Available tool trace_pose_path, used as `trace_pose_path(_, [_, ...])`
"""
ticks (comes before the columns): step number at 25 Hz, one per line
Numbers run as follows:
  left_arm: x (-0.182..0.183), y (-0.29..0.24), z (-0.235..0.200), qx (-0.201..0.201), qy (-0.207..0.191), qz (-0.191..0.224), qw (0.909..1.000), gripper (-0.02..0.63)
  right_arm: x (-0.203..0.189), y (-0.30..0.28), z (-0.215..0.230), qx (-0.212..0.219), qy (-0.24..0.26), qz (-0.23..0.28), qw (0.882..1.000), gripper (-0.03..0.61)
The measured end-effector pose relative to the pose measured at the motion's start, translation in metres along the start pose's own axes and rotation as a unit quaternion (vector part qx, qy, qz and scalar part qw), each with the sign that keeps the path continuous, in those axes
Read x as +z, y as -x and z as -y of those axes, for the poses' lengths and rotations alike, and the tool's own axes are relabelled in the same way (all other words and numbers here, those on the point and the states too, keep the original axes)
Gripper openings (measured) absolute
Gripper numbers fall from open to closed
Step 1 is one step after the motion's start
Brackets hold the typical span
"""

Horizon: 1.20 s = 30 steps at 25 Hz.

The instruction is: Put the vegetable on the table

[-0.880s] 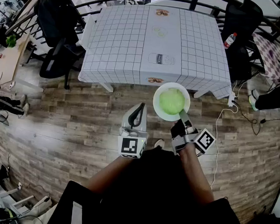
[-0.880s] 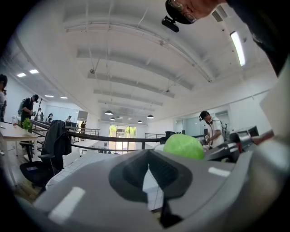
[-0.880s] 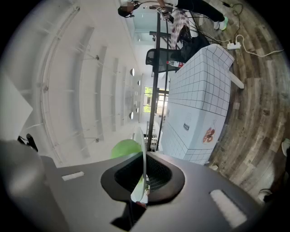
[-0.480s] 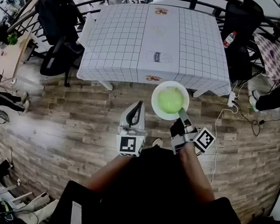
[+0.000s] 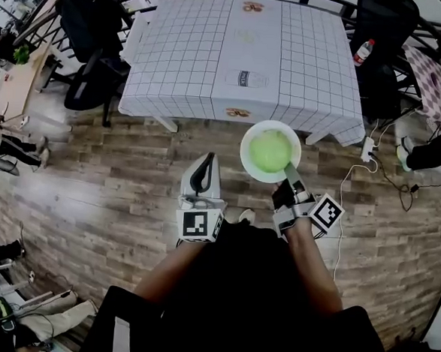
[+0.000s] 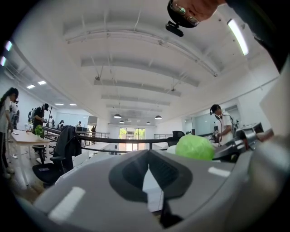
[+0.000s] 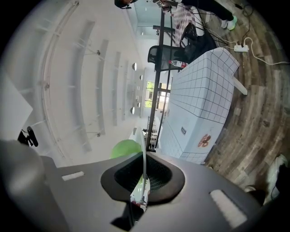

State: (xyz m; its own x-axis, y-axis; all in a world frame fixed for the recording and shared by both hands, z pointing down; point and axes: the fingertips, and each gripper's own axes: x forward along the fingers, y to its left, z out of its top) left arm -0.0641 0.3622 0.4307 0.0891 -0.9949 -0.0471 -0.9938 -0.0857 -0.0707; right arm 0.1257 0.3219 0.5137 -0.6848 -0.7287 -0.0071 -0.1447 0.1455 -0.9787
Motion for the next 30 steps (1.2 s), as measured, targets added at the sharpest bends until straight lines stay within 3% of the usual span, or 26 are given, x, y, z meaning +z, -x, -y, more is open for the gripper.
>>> trace_pose_path(3, [0.015,-0.038,-0.023,-0.003,0.021,-0.041,0.9989,0.006,0.016,-0.027,-0.021,-0.040,-0.004,-0.006,0.999,0.009])
trace_pose_path(6, [0.011,-0.039,-0.032,-0.001,0.022,-0.045,0.9987,0.006,0.010,-0.028,-0.022,-0.041,-0.006,-0.008,0.999,0.009])
trace_pose_path(10, [0.040,-0.079,-0.028,-0.006,0.027,-0.062,0.9977,0.006,0.040,-0.042,-0.047,-0.056,-0.029,-0.007,0.998,0.009])
trace_pose_path(15, [-0.017,-0.096,-0.016,-0.033,0.020,-0.037,0.9986,0.006,0.039,-0.046,0.009,-0.046,-0.009,0.012,0.999,0.009])
trace_pose_path(18, [-0.011,-0.110,-0.006,-0.038,0.024,-0.037,0.9983,0.006,0.053,-0.047,0.006,-0.052,-0.008,0.013,0.999,0.009])
trace_pose_path(22, [0.007,-0.174,-0.022,-0.055,0.035,-0.039,0.9971,0.006,0.087,-0.097,-0.006,-0.065,-0.017,0.017,0.998,0.009])
trace_pose_path(27, [0.006,-0.151,-0.027,-0.064,0.039,-0.039,0.9964,0.006,0.062,-0.084,-0.004,-0.078,-0.040,0.028,0.996,0.009])
trace_pose_path(30, [0.003,-0.174,-0.044,-0.067,0.038,-0.036,0.9963,0.006,0.068,-0.109,0.000,-0.083,-0.042,0.029,0.995,0.009])
